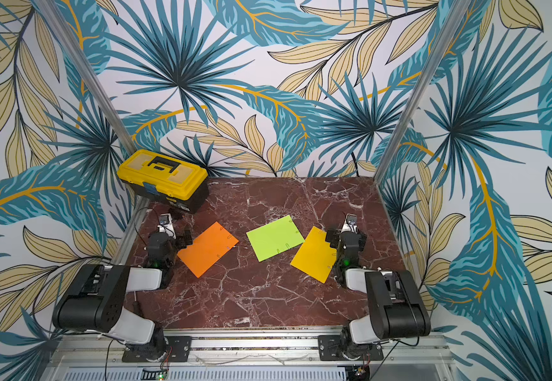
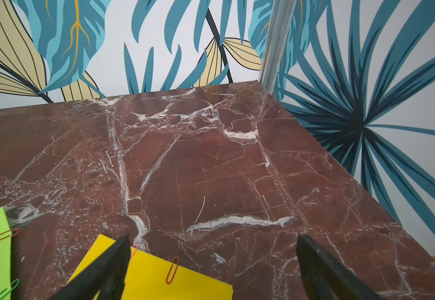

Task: Unclip the paperclips from the documents
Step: Pick up the document from the center of the board.

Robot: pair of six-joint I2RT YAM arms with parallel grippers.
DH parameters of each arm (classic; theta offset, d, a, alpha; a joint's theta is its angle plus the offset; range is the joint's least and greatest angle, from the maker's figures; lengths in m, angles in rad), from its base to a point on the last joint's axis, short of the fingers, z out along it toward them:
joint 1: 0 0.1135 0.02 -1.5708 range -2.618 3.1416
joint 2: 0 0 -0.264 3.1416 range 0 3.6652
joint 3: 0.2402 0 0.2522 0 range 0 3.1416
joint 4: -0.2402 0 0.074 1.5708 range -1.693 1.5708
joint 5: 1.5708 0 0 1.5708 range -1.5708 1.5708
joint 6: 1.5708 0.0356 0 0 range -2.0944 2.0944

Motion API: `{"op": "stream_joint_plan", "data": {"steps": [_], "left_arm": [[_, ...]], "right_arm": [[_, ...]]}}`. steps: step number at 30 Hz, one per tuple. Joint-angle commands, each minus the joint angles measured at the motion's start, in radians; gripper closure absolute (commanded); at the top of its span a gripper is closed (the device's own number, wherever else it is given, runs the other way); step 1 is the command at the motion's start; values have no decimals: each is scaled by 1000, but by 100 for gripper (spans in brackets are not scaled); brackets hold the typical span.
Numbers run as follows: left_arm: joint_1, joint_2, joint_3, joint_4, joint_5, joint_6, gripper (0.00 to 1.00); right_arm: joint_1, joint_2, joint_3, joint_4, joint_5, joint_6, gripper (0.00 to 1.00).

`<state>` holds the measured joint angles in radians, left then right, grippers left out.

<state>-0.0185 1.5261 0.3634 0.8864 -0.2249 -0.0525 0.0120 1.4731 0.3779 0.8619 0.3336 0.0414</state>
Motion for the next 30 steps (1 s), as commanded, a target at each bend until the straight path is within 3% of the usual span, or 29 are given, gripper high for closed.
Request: {"op": "stream_joint_plan", "data": {"steps": [1,30], "left_arm": [[11,9,19,20,-7,1,0],[10,8,19,20,-5,1,0]], "right_arm": [[-3,10,9,-11,15,12,0],[-7,6,12,-16,2,15,1]]}}
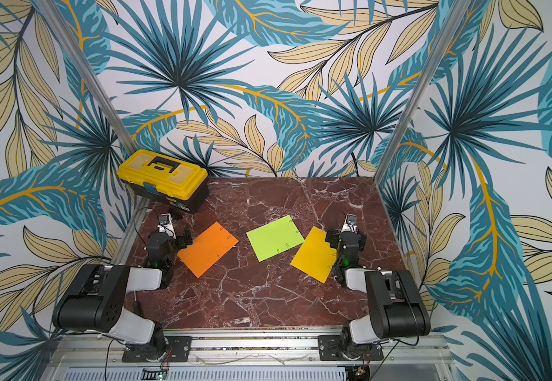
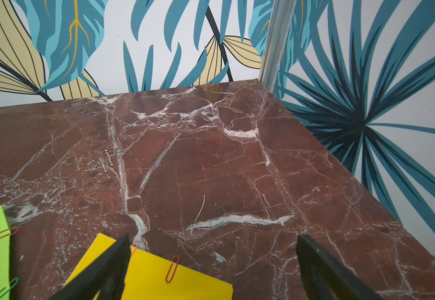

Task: Unclip the paperclips from the documents
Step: Pick up the document from the center of the board.

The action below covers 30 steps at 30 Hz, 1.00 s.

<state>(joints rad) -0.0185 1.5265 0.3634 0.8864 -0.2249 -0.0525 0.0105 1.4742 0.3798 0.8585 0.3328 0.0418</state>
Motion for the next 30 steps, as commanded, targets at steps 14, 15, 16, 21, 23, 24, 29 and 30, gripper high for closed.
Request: {"op": "stream_joint_plan", "data": {"steps": [14,15,16,21,23,24,29,30], "left_arm": [[-205,-360,192,-632,45,-11,0],[-242,-357,216,-676,38,-29,0],[-279,-347,236,-716,31,-47,0],[-410,-241,348,-827,35,-102,0],[-439,-184,398,-849,67,-130,0],[-453,-150,424,-855,89,-149,0],[-512,32,598,-922,215,-211,0],[-523,74,644,-953,239,-214,0]], "right_arm": [[24,-213,366,-845,-92,146,1],[31,-210,383,-897,-105,166,0],[32,-203,400,-953,-118,193,1],[47,-193,429,-1170,-214,288,0],[85,-187,443,-1213,-250,287,1],[111,-175,463,-1250,-245,289,0],[150,-157,502,-1314,-265,341,1],[151,-164,500,-1313,-271,346,1]]}}
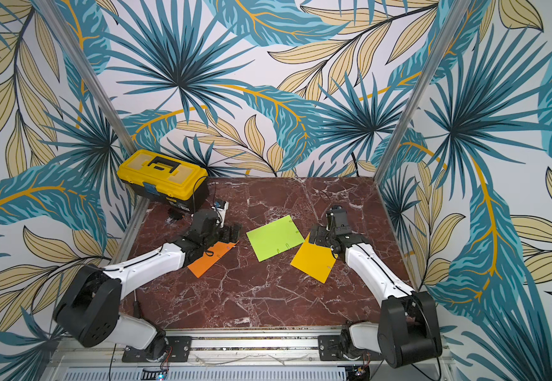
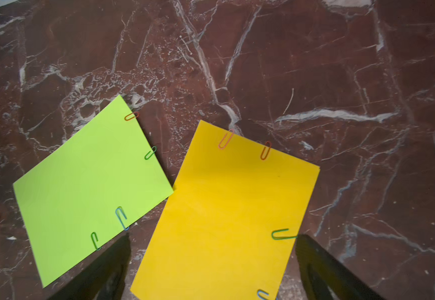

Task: Unclip the paperclips from the documents
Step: Pick up the document from the center of the board.

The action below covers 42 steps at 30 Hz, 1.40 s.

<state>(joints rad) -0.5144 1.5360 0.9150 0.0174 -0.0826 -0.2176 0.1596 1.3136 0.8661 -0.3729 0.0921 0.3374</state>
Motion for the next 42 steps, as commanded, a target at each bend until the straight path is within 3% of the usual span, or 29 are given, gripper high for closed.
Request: {"op": "stream_joint_plan", "data": {"steps": [1,9,17,31,42], "left_arm": [[-36,108,141,-119,120,-50,1],[-70,424,560,-538,223,-48,15],[-75,550,685,-643,225,-46,21],[-89,642,711,-757,261,-84,21],[-175,546,499,-776,327,-234,25]], "right_arm": [[1,-7,14,-79,-35,53,0],[3,-13,24,-100,-47,48,1],[3,-28,18,-109,-69,57,1],[3,-27,22,-112,-90,59,0],[22,33,-6,-63,-183,78,0]]}}
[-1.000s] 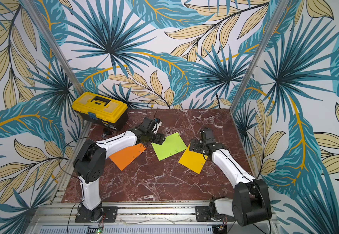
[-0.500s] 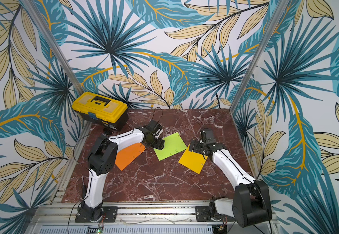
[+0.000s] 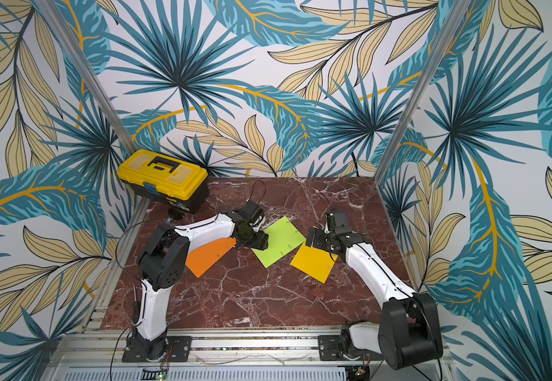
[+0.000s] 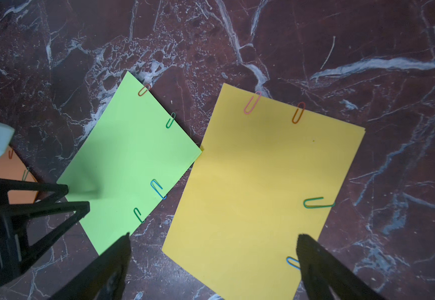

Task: Unclip the paperclips from the documents
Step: Pick up the document from the center of the board.

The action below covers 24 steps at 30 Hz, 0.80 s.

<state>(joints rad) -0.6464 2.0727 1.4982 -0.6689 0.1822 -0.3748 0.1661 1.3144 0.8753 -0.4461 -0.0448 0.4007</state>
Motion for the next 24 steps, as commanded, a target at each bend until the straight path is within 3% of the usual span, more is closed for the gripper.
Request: {"op": "stream_joint_plan", "data": {"steps": [1,6,10,17,24], "left_arm": [[-55,-2,-104,-89,64,-91,25],[-76,-81,-130,-90,36,-133,25],[-76,-103,-8,-90,-27,-94,24],[-59,99,324,-90,-99,46,23],[-23,222,403,-90,-67,64,24]], "right_arm": [[23,46,-11,12,-52,13,0],[49,108,24,14,-79,5,0],[64,145,55,6,-82,-3,0],[65,121,63,12,-64,16,0],[65,91,53,0,-68,20,1]]}}
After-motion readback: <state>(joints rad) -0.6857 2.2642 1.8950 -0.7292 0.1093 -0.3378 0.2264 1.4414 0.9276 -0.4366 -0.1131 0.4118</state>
